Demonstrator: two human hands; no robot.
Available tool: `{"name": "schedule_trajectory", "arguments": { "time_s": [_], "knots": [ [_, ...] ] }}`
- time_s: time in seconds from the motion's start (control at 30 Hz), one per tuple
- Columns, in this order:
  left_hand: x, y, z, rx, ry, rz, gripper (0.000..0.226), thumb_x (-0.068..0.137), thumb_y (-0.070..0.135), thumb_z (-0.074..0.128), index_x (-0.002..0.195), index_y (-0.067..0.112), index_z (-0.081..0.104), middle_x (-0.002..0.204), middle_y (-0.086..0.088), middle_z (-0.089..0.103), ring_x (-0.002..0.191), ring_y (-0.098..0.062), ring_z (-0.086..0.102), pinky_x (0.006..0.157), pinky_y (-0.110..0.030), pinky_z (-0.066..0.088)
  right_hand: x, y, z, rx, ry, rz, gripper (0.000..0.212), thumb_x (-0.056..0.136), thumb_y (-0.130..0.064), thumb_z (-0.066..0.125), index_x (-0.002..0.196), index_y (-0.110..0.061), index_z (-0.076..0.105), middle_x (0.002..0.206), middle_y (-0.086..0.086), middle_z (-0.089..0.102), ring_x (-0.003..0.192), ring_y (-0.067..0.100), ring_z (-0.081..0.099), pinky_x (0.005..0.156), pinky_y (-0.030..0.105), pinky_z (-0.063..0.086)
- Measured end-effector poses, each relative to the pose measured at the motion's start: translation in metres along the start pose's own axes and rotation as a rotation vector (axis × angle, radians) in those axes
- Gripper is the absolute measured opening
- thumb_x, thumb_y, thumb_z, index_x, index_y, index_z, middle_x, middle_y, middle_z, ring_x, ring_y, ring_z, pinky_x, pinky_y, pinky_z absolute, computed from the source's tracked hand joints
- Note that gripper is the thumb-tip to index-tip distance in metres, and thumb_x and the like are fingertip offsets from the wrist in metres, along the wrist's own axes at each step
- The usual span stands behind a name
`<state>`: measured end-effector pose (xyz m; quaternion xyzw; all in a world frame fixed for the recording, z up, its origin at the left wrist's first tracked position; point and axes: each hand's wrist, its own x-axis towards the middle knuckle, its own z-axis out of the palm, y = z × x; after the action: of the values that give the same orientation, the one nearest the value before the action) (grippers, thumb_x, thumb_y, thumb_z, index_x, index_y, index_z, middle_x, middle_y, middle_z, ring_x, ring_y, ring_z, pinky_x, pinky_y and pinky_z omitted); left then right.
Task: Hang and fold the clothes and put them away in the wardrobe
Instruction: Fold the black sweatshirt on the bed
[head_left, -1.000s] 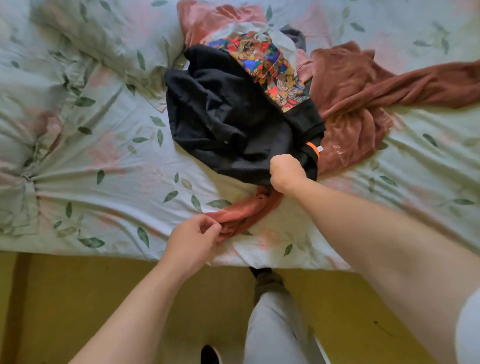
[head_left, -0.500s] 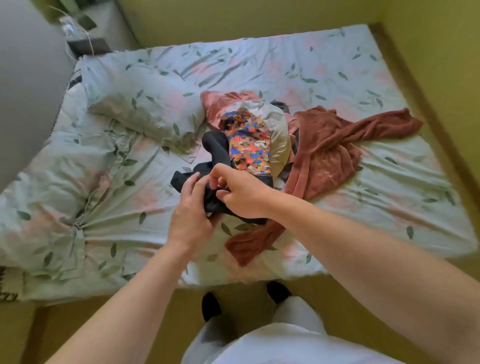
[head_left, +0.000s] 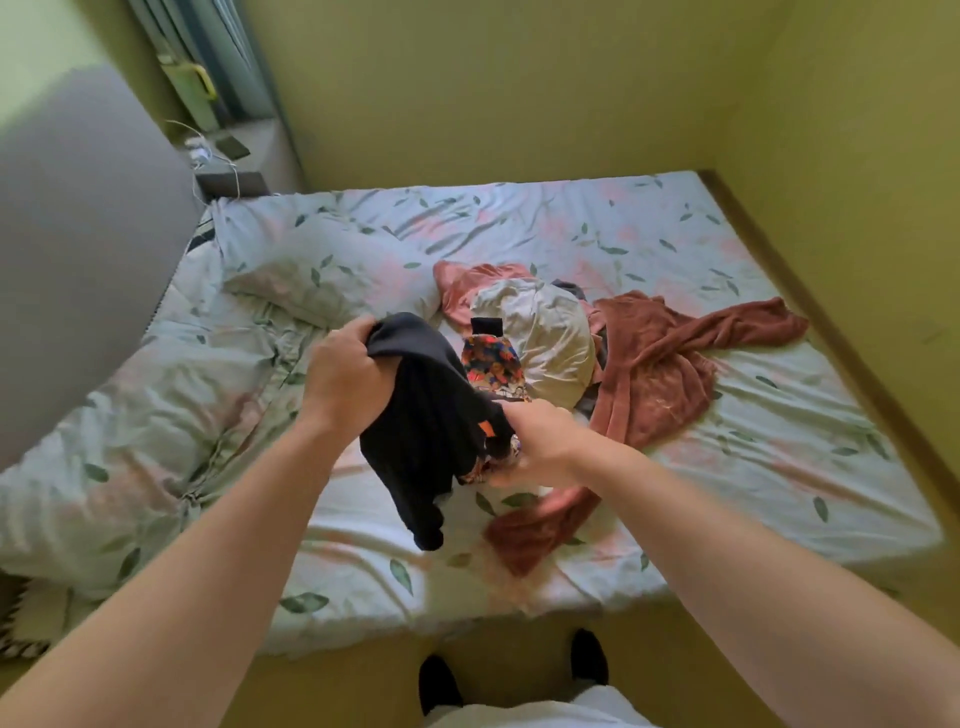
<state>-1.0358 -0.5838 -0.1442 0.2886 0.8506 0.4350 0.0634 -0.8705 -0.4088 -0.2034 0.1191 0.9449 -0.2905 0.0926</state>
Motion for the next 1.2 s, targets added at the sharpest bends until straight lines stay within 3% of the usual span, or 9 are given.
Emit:
{"name": "schedule_trajectory", "arguments": {
  "time_s": [0.1,0.33,0.5,0.63,0.73,0.8,0.9,1.07,1.2],
  "knots": [
    [0.007,0.008,-0.023,-0.073,0.078,0.011,0.016,0.077,0.021,0.050,0.072,0.033,0.058,0.069,0.016,0.060,0.064,0.000,0.054,0.059,-0.014,0.039,0.009,-0.015,-0.013,-0.189,0.061,-0.017,0.014,0.088,-0.038,0.068,0.099,-0.029,0.069,0.100,-0.006,0.065,0.103,0.026,0.059,0.088,0.041,0.050],
    [0.038,0.015,-0.074,-0.070,0.341,-0.041,0.026,0.099,0.047,0.058,0.100,0.022,0.057,0.084,0.015,0.059,0.074,-0.002,0.055,0.061,-0.018,0.037,0.025,-0.059,-0.096,-0.193,0.469,-0.143,0.019,0.098,-0.038,0.054,0.106,-0.024,0.063,0.122,-0.010,0.061,0.139,0.019,0.037,0.111,0.042,0.021],
    [0.046,0.029,-0.097,0.020,0.405,0.044,0.018,0.102,0.036,0.057,0.106,0.020,0.062,0.085,0.011,0.061,0.077,-0.014,0.055,0.068,-0.022,0.039,0.025,-0.100,-0.139,-0.416,0.814,-0.395,0.023,0.093,-0.035,0.063,0.089,-0.012,0.062,0.072,0.003,0.067,0.077,0.030,0.066,0.103,0.040,0.038],
    [0.052,0.021,-0.112,-0.326,0.453,-0.225,0.016,0.097,0.030,0.060,0.089,0.018,0.067,0.080,0.002,0.065,0.083,-0.025,0.063,0.069,-0.035,0.053,0.029,-0.096,-0.165,-0.467,0.283,-0.272,0.042,0.089,-0.061,0.062,0.104,-0.022,0.065,0.094,-0.001,0.070,0.087,0.024,0.066,0.085,0.039,0.054],
    [0.041,0.004,-0.100,-0.505,0.400,-0.385,0.010,0.095,0.026,0.061,0.094,0.020,0.070,0.085,0.002,0.070,0.088,-0.025,0.067,0.070,-0.036,0.057,0.032,-0.082,-0.152,-0.443,-0.202,-0.142,0.082,0.052,-0.085,0.071,0.105,-0.024,0.061,0.097,-0.001,0.067,0.084,0.017,0.062,0.073,0.041,0.056],
    [0.033,-0.007,-0.089,-0.515,0.389,-0.395,0.011,0.094,0.027,0.061,0.087,0.022,0.068,0.072,0.009,0.069,0.079,-0.020,0.065,0.059,-0.029,0.052,0.035,-0.070,-0.136,-0.545,-0.198,-0.066,0.095,0.033,-0.084,0.071,0.108,-0.027,0.056,0.099,-0.003,0.056,0.086,0.022,0.058,0.076,0.046,0.054],
    [0.021,-0.019,-0.088,-0.481,0.316,-0.352,0.008,0.089,0.034,0.070,0.086,0.026,0.071,0.070,0.011,0.072,0.075,-0.017,0.067,0.055,-0.024,0.052,0.045,-0.049,-0.134,-0.476,-0.129,0.034,0.074,0.047,-0.068,0.077,0.105,-0.025,0.062,0.090,-0.008,0.055,0.087,0.024,0.060,0.084,0.044,0.053],
    [-0.005,-0.032,-0.110,-0.124,-0.163,-0.224,0.043,0.055,0.037,0.095,0.092,0.030,0.075,0.087,0.008,0.077,0.079,-0.006,0.073,0.066,-0.016,0.052,0.044,-0.017,-0.133,0.452,0.247,0.206,0.026,0.046,-0.029,0.085,0.069,-0.020,0.075,0.065,-0.003,0.069,0.072,0.023,0.069,0.063,0.030,0.054],
    [-0.004,-0.037,-0.109,0.156,-0.003,-0.222,0.016,0.074,0.032,0.090,0.075,0.027,0.075,0.062,0.016,0.067,0.059,-0.005,0.061,0.058,-0.020,0.044,0.037,-0.019,-0.133,0.453,0.009,0.059,0.056,0.047,-0.034,0.088,0.099,-0.026,0.070,0.099,0.011,0.074,0.093,0.030,0.073,0.087,0.048,0.060]
  ]
}}
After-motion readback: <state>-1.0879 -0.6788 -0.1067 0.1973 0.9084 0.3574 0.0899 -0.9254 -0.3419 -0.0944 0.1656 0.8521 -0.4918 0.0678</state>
